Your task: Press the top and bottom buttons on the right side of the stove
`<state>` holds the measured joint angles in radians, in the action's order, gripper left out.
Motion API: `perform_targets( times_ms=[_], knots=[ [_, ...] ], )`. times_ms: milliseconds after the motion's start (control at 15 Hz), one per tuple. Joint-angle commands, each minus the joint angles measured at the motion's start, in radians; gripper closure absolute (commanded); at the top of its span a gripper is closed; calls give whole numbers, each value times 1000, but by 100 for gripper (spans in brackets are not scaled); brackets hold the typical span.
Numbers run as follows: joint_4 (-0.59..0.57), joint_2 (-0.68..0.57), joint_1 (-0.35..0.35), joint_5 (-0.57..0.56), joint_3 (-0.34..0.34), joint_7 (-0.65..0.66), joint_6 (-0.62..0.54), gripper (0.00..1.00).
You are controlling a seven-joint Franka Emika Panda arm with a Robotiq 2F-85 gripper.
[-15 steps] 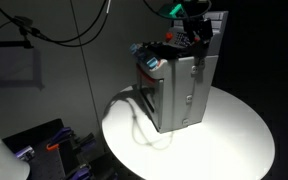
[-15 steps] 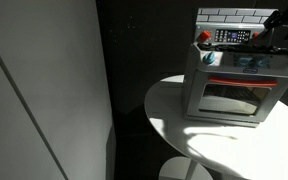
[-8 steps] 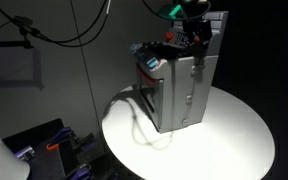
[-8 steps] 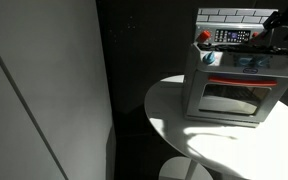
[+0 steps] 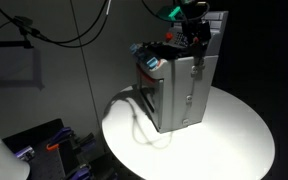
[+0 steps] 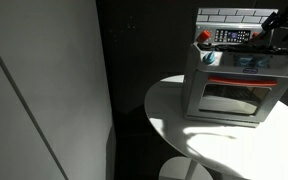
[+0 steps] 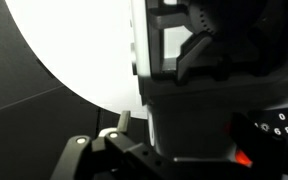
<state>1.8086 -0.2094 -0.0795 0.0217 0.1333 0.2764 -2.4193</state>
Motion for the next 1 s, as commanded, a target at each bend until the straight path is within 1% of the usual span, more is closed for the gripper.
perform_targets(
  times_ms=[0, 333, 933],
  knots=[
    [-11, -8, -2, -5, -2, 2, -1, 0],
    [-17, -23, 1, -19, 2, 8, -19, 0],
    [-20, -34, 4, -12, -2, 1, -47, 0]
  ],
)
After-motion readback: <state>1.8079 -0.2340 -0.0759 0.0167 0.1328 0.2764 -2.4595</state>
